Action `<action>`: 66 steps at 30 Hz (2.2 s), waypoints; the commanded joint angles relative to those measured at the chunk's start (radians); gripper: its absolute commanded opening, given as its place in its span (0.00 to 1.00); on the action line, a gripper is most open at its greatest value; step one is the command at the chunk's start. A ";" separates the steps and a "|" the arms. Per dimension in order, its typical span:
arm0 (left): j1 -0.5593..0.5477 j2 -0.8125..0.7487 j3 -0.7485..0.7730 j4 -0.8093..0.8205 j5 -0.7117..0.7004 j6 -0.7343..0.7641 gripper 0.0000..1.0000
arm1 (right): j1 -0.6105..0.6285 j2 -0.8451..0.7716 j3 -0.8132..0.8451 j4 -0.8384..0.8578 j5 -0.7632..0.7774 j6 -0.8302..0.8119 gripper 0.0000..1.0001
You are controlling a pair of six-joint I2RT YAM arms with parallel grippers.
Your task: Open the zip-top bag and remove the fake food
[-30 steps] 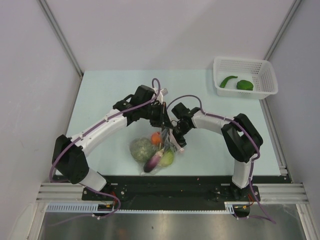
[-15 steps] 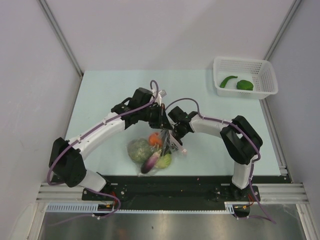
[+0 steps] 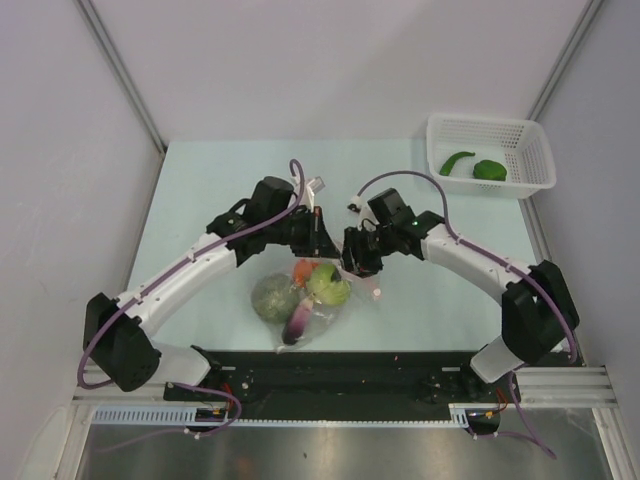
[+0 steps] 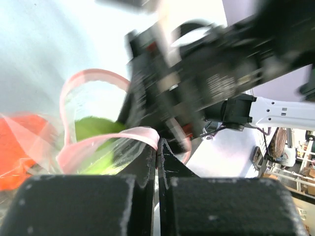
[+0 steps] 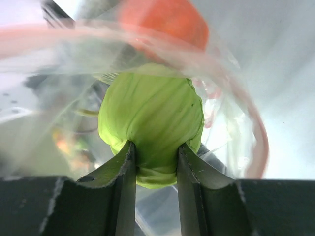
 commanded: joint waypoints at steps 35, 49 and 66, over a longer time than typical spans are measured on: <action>0.007 -0.049 0.028 -0.084 0.034 0.059 0.00 | -0.915 -0.019 0.085 0.622 0.293 0.216 0.24; 0.005 -0.016 0.051 -0.042 0.072 0.030 0.00 | -0.929 0.556 0.743 0.334 0.345 0.107 0.40; 0.004 -0.012 0.098 -0.064 0.040 -0.002 0.00 | -0.925 0.700 1.022 -0.028 0.340 0.006 0.81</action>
